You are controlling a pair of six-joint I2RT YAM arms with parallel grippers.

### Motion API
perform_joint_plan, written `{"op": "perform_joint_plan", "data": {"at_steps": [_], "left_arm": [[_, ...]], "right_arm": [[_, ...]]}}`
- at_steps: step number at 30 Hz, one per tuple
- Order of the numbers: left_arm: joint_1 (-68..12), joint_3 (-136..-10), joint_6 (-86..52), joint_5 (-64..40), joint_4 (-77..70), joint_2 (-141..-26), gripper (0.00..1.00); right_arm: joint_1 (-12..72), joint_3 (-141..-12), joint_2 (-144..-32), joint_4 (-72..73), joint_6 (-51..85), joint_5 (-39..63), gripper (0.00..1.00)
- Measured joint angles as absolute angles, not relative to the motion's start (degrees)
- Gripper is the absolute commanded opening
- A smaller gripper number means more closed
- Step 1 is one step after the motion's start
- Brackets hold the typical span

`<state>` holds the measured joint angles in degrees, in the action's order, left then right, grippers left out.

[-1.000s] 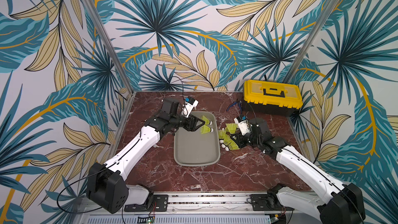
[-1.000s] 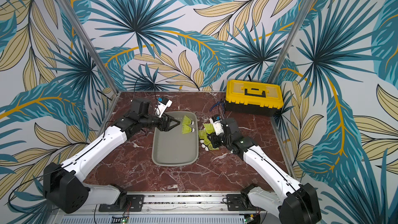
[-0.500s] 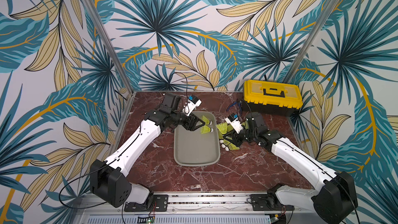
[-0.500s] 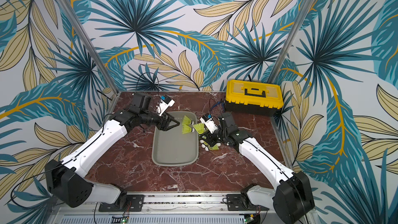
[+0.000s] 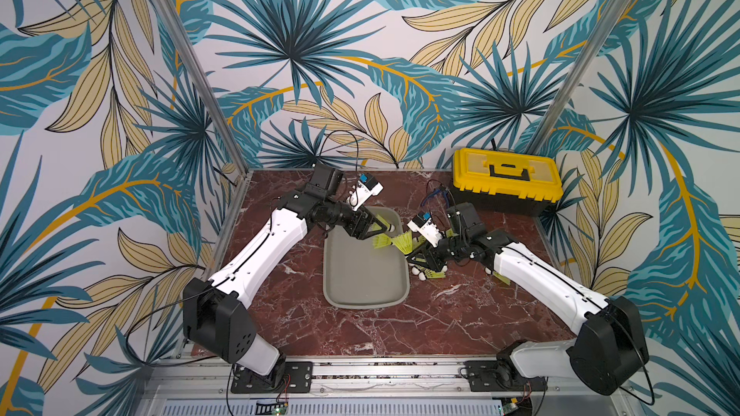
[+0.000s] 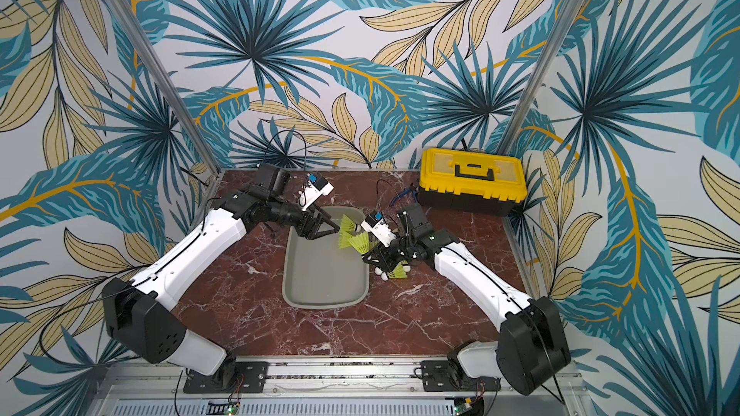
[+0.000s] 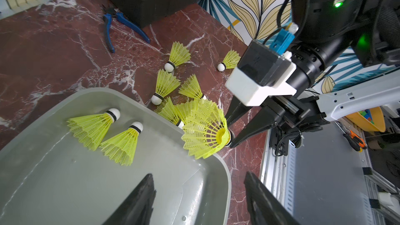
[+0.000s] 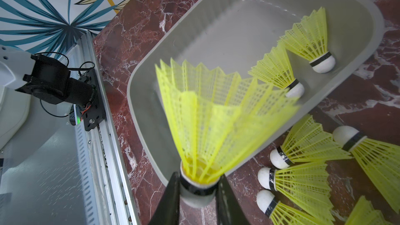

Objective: Put the shuttlecocks into the storage box
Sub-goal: Place the shuttlecock in the storage box.

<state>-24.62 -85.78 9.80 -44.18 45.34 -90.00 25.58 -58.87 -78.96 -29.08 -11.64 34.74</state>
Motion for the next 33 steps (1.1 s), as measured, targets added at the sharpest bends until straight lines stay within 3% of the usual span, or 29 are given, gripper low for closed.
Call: {"op": "perform_joint_plan", "data": {"at_steps": [10,20,33], "left_arm": [[-26.06,-88.88,13.54,-49.74,51.0,-95.85,0.57],[-26.28,-89.19,14.79,-51.53,53.47,-97.14,0.53],[-26.98,-90.02,15.77,-53.36,55.05,-98.52,0.21]], "right_arm": [[26.37,-61.39,-81.67,-29.52,-12.49,36.99,0.0],[26.96,-63.29,-82.74,-30.55,-13.04,38.76,0.0],[27.42,-64.31,-84.05,-31.81,-13.34,38.94,0.0]]}}
